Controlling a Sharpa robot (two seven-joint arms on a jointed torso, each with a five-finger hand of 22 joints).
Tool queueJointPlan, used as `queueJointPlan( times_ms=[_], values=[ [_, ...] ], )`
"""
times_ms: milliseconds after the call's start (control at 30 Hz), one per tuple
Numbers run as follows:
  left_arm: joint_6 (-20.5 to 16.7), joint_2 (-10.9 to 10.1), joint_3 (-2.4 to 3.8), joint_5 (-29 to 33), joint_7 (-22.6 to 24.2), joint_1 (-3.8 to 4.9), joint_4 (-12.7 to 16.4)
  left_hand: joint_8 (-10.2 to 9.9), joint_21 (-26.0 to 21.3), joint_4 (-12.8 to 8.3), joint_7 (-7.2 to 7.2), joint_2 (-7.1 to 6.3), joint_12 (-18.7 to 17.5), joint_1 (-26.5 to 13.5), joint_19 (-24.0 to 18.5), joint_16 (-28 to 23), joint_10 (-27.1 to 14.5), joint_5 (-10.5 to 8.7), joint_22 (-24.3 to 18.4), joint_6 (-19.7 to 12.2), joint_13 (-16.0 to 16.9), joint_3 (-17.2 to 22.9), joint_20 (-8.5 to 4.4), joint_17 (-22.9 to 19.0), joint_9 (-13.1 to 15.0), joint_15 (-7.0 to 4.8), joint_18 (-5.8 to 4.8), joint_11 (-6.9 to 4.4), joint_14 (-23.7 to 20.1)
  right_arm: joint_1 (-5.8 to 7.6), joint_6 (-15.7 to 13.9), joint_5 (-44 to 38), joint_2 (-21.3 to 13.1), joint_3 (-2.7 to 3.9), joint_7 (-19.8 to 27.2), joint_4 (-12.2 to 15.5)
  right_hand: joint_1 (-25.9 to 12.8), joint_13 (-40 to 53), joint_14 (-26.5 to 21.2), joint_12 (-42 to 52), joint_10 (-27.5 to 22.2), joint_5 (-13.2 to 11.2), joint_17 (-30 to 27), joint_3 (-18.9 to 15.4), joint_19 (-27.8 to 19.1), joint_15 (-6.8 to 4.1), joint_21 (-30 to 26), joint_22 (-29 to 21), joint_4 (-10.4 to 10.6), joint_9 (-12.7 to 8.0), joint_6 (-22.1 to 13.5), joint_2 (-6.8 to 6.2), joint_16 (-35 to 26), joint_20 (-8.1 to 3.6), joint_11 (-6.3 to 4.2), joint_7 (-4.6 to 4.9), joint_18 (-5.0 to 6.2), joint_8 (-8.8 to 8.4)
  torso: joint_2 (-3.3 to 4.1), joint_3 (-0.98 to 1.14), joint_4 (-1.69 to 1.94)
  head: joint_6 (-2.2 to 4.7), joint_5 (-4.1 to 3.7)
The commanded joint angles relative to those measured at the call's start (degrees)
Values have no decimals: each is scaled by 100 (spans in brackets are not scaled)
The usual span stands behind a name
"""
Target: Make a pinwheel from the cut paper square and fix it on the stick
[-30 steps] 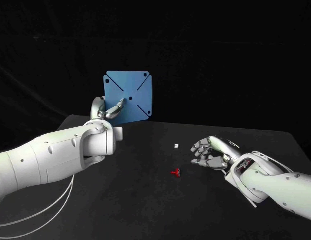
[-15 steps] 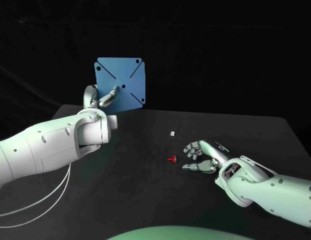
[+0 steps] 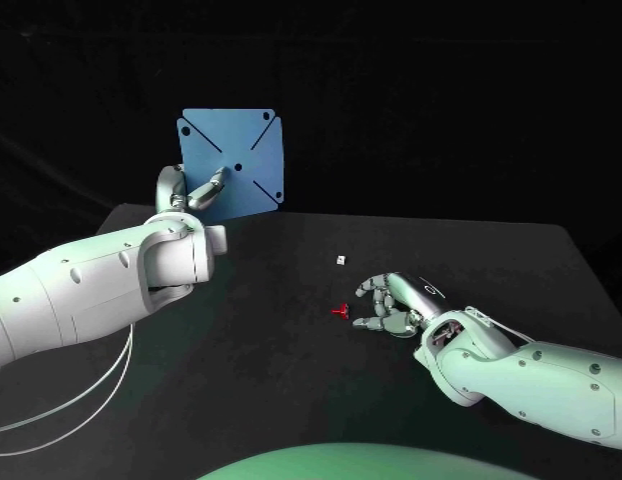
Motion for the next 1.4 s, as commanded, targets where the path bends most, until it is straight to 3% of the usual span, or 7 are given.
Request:
queueJointPlan(
  times_ms=[33, 67, 200, 267, 333, 467, 1400],
  values=[
    [77, -5, 5, 4, -8, 5, 17, 19, -34, 2, -2, 8, -30, -51, -22, -42, 2, -24, -9, -45, -4, 35, 27, 2, 9, 5, 61, -9, -24, -13, -34, 386, 3, -4, -14, 55, 61, 1645, 1040, 1492, 997, 143, 1131, 14, 56, -64, 729, 578, -48, -7, 9, 80, 913, -112, -73, -54, -36, 31, 0, 0, 2, -13, 3],
    [81, -8, 5, 3, -15, 5, 17, 19, -34, 2, -2, 8, -30, -51, -22, -42, 2, -24, -9, -45, -4, 35, 27, 2, 9, 5, 61, -9, -24, -13, -28, 461, 3, -4, -3, 68, 100, 2361, 1525, 2020, 1552, 195, 1728, 48, 126, -103, 1076, 842, -74, -1, 25, 129, 1225, -148, -95, -82, -27, 39, -3, -1, 0, -14, 9],
    [102, -18, 5, -2, -44, 5, 14, 22, -36, -18, 1, 3, -30, -63, -35, -54, -1, -24, -10, -52, -4, 55, 32, 0, 16, 13, 59, -3, -40, -14, 61, 729, 9, -3, 22, 101, 60, 3393, 2143, 2679, 2305, 246, 2615, 67, 101, -135, 2515, 2224, -95, 9, -3, 162, 1556, -178, -123, -83, -94, 23, -7, -3, 1, -21, 25],
    [112, -24, 4, -6, -57, 5, 13, 24, -37, -26, 3, 2, -29, -71, -41, -62, -1, -24, -10, -56, -4, 65, 35, -2, 20, 18, 58, 0, -51, -14, 144, 797, 19, -3, 2, 90, 49, 3610, 2160, 2797, 2472, 254, 2645, 73, 201, -146, 3016, 2757, -96, 15, -3, 161, 1564, -171, -118, -94, -152, 24, -6, -3, 2, -28, 26],
    [122, -27, 4, -11, -69, 6, 10, 27, -37, -34, 5, 1, -29, -79, -46, -69, -2, -24, -10, -58, -4, 74, 37, -3, 23, 22, 57, 3, -60, -14, 267, 846, 42, -3, -46, 52, 27, 3909, 2160, 2950, 2702, 287, 2645, 84, 620, -174, 3971, 3819, -80, 34, 43, 170, 1564, -188, -147, -117, -307, 48, -5, -5, 1, -37, 26],
    [139, -33, 4, -18, -85, 6, 10, 27, -37, -34, 5, 1, -29, -79, -46, -69, -2, -24, -10, -58, -4, 74, 37, -3, 23, 22, 57, 3, -60, -13, 332, 882, 89, -2, -123, -5, 20, 4182, 2160, 3084, 2901, 438, 2645, 114, 800, -214, 4441, 4341, -52, 69, 143, 168, 1564, -220, -184, -158, -384, 78, -3, -6, 2, -44, 23],
    [237, -56, 3, -43, -173, 7, 32, 34, -37, -71, 12, -6, -31, -108, -67, -96, -10, -24, -10, -72, -4, 111, 47, -8, 36, 36, 55, 9, -96, -21, 183, 958, 554, 1, -9, -409, 222, 4182, 2160, 3084, 2901, 313, 2645, 462, 779, -207, 4659, 4599, -101, 78, 181, 270, 1564, -211, -176, -152, -403, 32, -4, -1, 1, -98, 36]
  ],
)
